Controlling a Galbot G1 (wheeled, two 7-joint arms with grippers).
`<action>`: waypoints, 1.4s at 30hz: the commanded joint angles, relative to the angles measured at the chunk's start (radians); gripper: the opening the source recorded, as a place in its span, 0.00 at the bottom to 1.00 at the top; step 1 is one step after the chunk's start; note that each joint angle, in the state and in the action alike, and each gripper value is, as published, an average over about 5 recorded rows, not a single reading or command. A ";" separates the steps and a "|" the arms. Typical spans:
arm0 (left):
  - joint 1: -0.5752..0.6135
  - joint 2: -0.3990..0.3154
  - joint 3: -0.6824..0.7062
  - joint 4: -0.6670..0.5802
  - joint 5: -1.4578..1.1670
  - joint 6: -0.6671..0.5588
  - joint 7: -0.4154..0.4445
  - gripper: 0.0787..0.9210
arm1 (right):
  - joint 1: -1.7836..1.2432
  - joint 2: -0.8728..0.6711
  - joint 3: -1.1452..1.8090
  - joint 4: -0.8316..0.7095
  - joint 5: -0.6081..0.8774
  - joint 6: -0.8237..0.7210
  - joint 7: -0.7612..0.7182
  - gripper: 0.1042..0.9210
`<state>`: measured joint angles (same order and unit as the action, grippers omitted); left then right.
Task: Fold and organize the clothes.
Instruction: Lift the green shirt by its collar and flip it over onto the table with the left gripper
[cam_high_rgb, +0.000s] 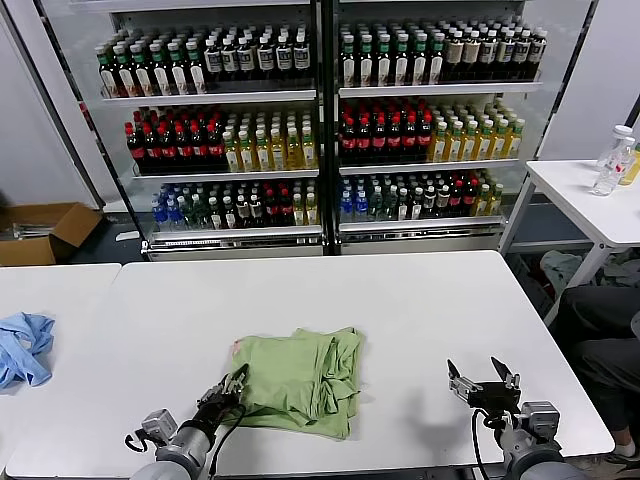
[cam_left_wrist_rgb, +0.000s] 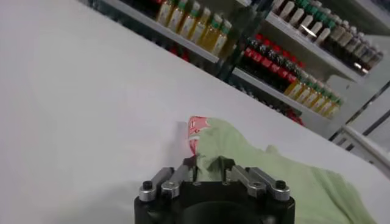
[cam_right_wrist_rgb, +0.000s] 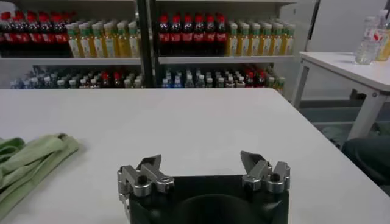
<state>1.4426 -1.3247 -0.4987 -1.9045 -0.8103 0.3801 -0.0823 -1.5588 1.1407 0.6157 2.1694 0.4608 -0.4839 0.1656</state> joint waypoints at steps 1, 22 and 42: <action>-0.016 -0.017 -0.048 0.023 -0.336 0.037 0.011 0.23 | 0.000 0.001 0.000 0.001 0.000 -0.001 0.001 0.88; 0.011 0.167 -0.621 -0.133 -0.443 0.037 -0.018 0.03 | 0.029 -0.007 -0.016 -0.003 0.015 0.002 0.000 0.88; -0.272 -0.061 0.360 -0.121 0.138 0.023 -0.072 0.03 | -0.043 0.011 0.047 0.068 0.013 0.007 -0.004 0.88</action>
<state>1.3791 -1.2624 -0.6419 -2.1297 -0.8902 0.4055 -0.0933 -1.5704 1.1438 0.6316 2.2095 0.4746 -0.4786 0.1627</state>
